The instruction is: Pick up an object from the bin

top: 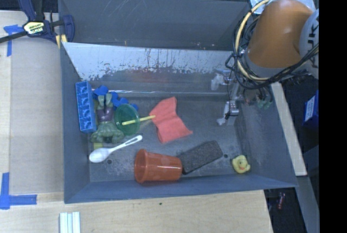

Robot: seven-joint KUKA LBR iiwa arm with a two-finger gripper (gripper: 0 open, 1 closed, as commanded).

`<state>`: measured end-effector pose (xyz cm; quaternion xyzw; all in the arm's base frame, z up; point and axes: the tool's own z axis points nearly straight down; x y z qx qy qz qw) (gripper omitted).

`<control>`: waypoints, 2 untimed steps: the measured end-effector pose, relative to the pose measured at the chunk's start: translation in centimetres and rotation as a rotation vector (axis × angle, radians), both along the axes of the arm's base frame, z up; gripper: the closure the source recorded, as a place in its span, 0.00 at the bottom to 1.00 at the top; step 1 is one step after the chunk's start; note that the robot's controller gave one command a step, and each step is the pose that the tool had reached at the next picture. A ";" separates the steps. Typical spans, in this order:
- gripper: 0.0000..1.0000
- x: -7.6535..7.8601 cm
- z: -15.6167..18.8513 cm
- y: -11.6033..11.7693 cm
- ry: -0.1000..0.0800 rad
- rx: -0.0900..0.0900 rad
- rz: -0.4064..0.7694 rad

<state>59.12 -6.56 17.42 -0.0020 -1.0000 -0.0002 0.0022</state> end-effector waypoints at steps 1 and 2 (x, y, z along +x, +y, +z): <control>0.00 0.2 0.5 0.0 -0.008 -0.001 0.002; 0.00 -3.1 -6.9 1.8 -0.013 -0.001 -0.028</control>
Offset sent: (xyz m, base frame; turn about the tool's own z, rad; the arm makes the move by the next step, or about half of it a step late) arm -0.0412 0.0232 -0.0917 0.0364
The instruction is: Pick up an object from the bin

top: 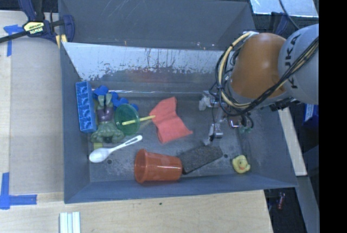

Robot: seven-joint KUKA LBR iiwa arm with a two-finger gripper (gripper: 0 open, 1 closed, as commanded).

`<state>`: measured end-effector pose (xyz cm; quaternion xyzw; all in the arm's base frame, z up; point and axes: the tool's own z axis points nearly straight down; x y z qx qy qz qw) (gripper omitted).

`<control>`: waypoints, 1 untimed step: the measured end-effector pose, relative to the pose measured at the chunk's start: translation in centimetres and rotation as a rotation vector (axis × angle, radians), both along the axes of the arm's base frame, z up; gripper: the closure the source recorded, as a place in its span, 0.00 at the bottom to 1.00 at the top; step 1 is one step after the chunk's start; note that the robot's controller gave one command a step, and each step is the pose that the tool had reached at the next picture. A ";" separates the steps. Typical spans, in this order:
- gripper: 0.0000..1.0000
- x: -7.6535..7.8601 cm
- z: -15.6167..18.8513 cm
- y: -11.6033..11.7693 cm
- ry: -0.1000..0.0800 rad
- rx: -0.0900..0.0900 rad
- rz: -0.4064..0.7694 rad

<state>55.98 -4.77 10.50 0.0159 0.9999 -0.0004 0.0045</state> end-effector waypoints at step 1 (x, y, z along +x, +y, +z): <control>0.00 -5.2 -1.1 2.5 -0.011 -0.004 0.088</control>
Offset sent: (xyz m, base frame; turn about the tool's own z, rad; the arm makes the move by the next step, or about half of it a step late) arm 0.0363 0.0845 -0.0350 -0.1255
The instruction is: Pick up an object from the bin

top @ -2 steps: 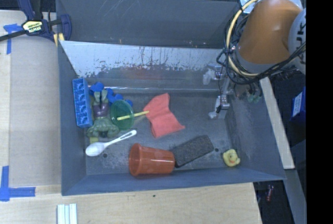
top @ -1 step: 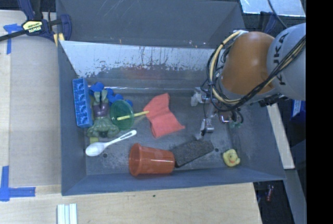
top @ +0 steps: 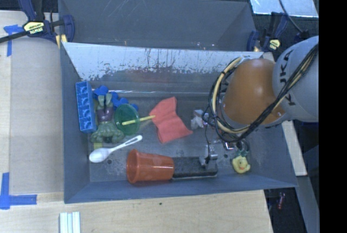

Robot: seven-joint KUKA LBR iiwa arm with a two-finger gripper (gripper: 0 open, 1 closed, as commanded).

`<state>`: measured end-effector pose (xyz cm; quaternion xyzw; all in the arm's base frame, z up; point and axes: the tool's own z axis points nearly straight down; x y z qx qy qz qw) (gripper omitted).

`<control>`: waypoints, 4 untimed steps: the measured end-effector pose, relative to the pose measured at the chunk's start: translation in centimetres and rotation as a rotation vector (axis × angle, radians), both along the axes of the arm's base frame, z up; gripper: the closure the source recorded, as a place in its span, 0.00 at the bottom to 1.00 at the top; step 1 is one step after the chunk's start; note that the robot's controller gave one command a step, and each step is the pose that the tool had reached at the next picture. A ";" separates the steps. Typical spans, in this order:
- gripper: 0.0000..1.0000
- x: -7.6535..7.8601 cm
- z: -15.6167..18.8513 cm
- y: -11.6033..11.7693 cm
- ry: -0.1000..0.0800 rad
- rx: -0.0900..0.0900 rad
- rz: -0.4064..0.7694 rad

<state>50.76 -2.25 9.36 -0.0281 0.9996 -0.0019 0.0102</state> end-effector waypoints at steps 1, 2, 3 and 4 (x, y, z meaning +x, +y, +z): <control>0.00 6.1 -1.4 3.5 0.006 0.000 0.020; 0.00 8.4 -2.0 6.3 0.004 -0.005 0.337; 1.00 4.3 -2.3 7.1 -0.001 0.001 0.092; 1.00 4.3 -2.3 7.1 -0.001 0.001 0.093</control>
Offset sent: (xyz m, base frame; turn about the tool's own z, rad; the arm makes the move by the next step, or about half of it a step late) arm 0.0861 0.0717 -0.0236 -0.3834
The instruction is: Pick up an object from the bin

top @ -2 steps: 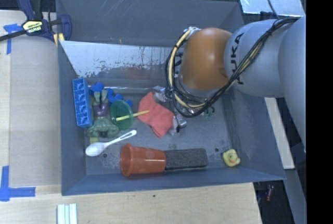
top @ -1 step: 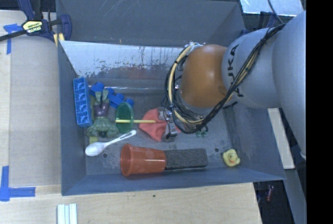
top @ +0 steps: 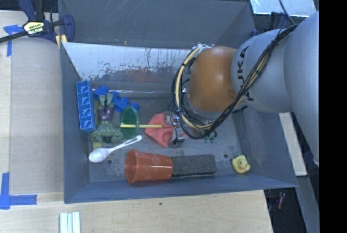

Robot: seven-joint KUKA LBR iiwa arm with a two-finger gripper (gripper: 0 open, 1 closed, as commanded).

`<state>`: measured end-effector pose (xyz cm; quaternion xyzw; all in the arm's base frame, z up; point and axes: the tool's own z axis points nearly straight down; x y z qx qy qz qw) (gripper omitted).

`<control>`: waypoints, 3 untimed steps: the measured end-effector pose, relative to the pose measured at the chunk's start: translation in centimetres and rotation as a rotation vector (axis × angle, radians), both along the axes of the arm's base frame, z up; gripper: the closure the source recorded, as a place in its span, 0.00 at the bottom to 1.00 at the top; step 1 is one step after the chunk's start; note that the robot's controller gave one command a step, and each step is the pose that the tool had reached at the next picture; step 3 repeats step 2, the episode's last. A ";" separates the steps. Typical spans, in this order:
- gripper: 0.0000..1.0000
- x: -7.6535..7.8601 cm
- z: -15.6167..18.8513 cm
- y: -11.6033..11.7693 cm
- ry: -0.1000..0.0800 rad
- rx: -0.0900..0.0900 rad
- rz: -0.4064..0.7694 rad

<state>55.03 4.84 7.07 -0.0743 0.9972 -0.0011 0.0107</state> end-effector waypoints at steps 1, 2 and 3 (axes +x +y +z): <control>1.00 0.6 5.1 -0.3 0.004 -0.002 0.064; 1.00 0.3 11.6 -0.3 0.003 0.000 -0.004; 1.00 0.3 11.6 -0.3 0.003 0.000 -0.004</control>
Offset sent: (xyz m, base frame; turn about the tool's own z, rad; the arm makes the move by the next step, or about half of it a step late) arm 0.0018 -0.0019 0.1291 0.0161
